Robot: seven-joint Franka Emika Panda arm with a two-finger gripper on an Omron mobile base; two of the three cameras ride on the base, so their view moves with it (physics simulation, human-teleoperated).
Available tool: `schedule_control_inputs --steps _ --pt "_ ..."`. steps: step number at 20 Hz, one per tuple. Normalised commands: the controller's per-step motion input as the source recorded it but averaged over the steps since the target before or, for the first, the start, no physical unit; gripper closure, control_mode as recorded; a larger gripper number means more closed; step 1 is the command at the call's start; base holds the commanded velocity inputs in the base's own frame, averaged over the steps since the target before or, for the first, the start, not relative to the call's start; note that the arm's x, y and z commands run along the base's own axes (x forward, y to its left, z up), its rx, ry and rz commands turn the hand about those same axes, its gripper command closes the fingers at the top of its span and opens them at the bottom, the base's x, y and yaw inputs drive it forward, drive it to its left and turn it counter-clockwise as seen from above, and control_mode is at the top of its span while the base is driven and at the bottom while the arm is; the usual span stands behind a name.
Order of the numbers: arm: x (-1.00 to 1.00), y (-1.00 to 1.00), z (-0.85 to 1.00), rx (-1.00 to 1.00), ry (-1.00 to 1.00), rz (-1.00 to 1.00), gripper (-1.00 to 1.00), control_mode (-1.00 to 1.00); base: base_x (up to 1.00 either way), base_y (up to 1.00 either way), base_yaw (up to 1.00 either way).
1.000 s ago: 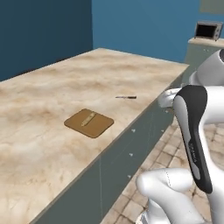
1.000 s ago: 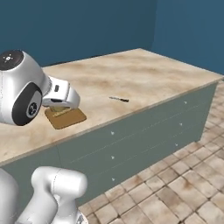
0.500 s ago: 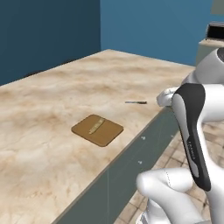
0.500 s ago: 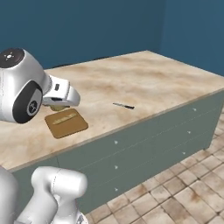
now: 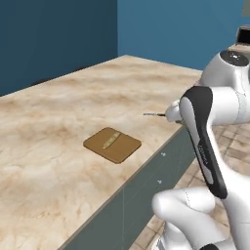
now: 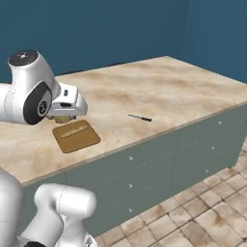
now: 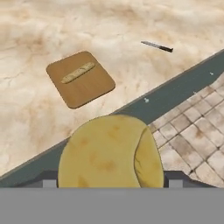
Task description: Retrieve the sausage and cheese from the fridge and place them on the cutting board on the counter.
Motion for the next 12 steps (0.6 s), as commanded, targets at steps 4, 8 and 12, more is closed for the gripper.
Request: schedule_control_inputs --steps 4,8,12 --pt "0.66 0.49 -0.12 -0.11 0.36 0.11 1.0 -1.0 0.0 0.0 0.0" --pt "0.45 0.35 -0.12 -0.09 0.34 0.07 1.0 -1.0 0.0 0.0 0.0" --pt "0.56 0.17 -0.38 -0.06 0.27 0.16 1.0 -1.0 0.0 0.0 0.0"
